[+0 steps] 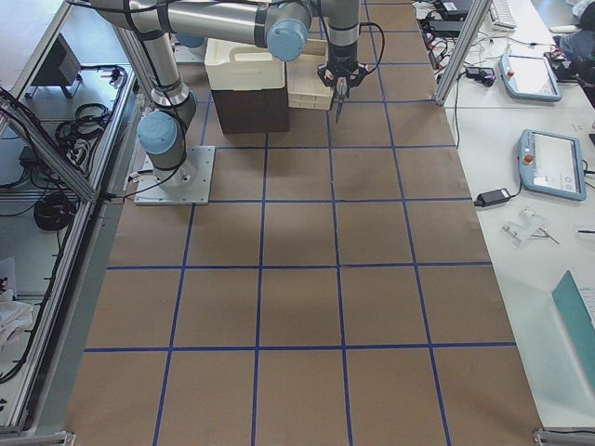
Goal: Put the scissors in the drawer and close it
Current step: 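Lift the scissors with the right gripper and carry them over the drawer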
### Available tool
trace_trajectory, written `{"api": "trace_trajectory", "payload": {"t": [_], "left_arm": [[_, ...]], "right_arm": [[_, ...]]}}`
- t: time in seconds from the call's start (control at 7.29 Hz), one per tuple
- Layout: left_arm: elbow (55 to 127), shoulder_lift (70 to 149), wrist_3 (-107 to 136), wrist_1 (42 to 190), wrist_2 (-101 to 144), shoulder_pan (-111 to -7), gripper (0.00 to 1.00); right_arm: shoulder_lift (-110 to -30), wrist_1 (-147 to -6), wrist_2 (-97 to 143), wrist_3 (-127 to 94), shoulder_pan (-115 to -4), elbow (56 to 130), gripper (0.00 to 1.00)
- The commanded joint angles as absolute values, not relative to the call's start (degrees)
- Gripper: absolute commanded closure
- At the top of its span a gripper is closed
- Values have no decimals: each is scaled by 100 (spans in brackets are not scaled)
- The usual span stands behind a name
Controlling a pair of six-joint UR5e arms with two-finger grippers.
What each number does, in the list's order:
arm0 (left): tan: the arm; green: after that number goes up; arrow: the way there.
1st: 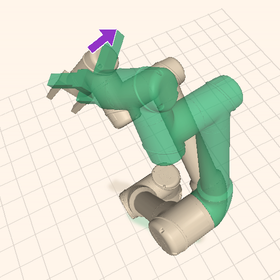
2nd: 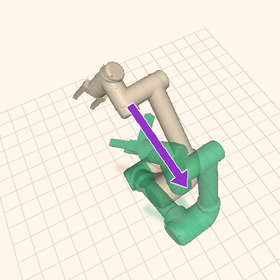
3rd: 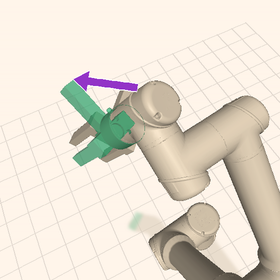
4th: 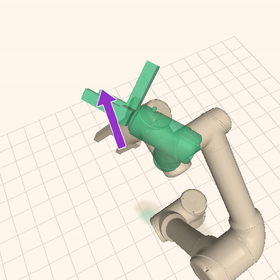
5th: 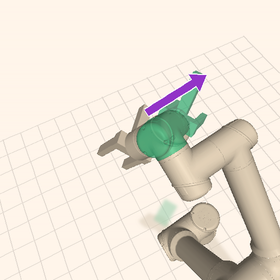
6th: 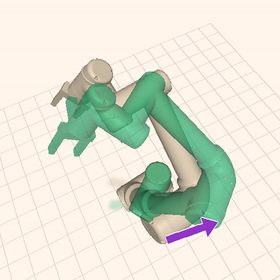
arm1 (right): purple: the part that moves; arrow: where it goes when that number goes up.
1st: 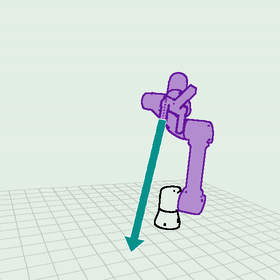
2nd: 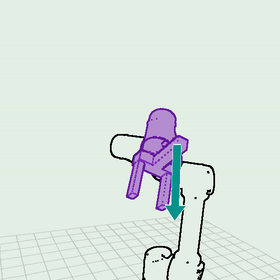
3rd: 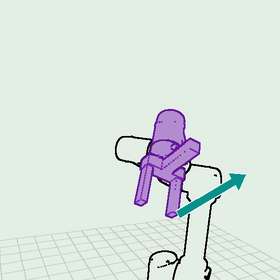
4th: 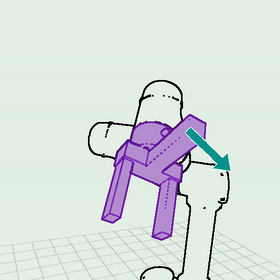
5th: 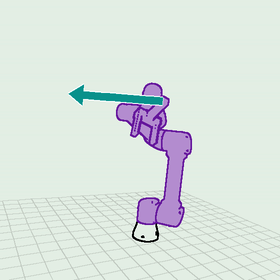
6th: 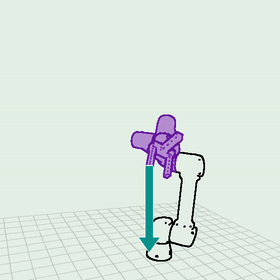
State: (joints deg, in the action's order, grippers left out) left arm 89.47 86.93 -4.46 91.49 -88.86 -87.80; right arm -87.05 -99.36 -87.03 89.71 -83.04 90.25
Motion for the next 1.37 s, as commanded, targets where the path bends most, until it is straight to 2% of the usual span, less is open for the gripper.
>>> {"api": "trace_trajectory", "payload": {"t": [0.0,1.23], "left_arm": [[8947,8692,-448,9149,-8886,-8780,0],[9000,8675,-448,9150,-8886,-8780,0]], "right_arm": [[-8614,-9975,-8657,8221,-8988,9026,100],[-7692,-10502,-8815,6549,-11090,9009,100]]}}
